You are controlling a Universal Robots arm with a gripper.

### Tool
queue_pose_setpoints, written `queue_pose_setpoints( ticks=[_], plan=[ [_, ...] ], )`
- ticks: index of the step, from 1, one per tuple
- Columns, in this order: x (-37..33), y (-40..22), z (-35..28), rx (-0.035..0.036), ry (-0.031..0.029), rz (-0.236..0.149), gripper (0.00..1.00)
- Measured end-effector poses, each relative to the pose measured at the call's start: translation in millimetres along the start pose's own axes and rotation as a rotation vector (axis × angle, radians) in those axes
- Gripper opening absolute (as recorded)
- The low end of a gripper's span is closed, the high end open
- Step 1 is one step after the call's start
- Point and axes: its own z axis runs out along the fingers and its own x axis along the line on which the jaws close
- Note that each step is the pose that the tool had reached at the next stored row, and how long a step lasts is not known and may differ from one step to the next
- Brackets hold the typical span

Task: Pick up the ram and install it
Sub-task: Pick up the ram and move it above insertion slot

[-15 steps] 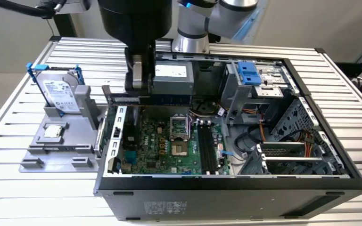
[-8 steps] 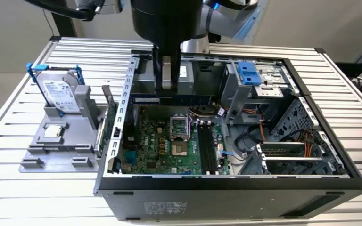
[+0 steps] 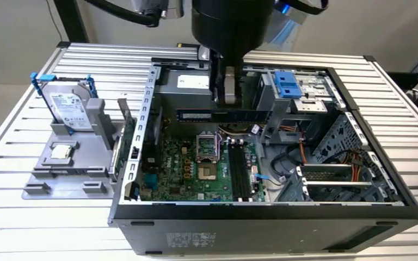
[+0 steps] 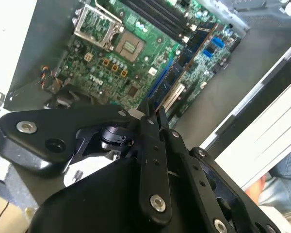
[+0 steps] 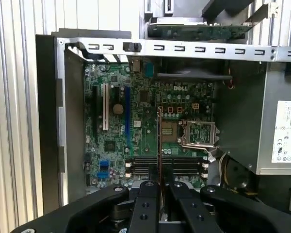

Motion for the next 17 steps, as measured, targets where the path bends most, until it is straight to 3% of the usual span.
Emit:
queue_pose_setpoints(
  ticks=[11, 17],
  plan=[
    [0.1, -49.1, 3.2, 0.0, 0.0, 0.0, 0.0],
    [0.2, -51.1, 4.4, 0.0015, 0.0012, 0.043, 0.0]
  ],
)
